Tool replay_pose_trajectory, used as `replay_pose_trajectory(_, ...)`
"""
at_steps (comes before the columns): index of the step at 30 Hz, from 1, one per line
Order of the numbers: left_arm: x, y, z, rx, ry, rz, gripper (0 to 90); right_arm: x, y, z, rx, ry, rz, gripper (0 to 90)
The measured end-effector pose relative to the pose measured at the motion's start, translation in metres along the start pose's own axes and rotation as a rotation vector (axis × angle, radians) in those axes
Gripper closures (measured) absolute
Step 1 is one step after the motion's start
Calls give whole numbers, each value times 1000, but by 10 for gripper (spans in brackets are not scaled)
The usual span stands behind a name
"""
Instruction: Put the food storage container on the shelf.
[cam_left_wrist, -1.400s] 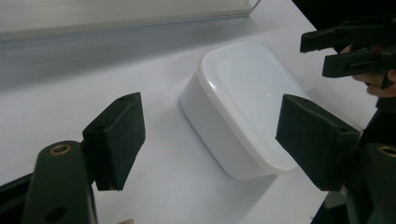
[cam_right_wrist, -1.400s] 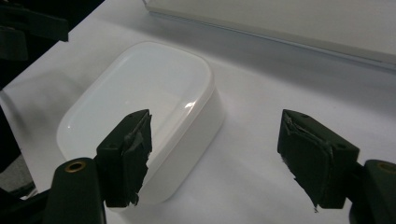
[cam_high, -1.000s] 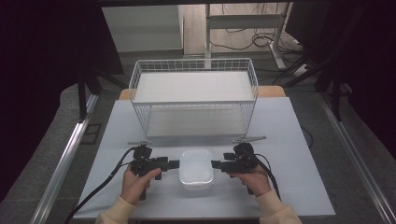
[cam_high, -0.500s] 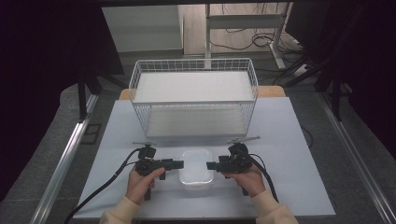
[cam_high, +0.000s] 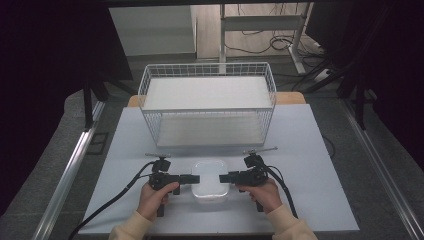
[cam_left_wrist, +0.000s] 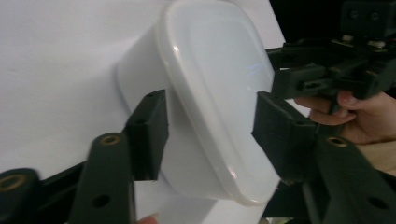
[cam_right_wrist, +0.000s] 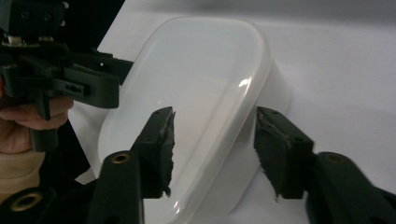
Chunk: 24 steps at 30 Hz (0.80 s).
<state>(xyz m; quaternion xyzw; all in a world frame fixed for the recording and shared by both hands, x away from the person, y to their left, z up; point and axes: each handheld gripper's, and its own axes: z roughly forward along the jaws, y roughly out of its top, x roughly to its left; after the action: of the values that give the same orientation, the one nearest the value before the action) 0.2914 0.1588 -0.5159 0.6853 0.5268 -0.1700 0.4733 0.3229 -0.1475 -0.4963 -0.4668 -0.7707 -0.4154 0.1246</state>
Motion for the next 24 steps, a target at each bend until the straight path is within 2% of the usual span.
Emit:
replay_pose_trajectory(2,0,0,-1,-1,6,3,495,-1,0,-2,-3,3,5,545)
replay_pose_trajectory(3,-1,-1,-1,-9,14,8,546,-1,0,-6,-16,9,18,619)
replay_pose_trajectory(8,-4,-2,-5,-16,27,21,623,-4,-1,-9,-18,29,44,657)
replay_pose_trajectory(9,-6,-2,-8,-23,28,30,663,-4,-2,-11,-18,39,52,672)
replay_pose_trajectory(13,-10,-4,-11,-35,20,43,689,-4,-4,-14,-41,51,62,700)
replay_pose_trajectory(22,-21,-6,-23,-83,-2,88,787,2,-6,-23,-85,42,29,769)
replay_pose_trajectory(24,-22,-6,-25,-89,9,98,798,3,-6,-23,-93,45,22,780)
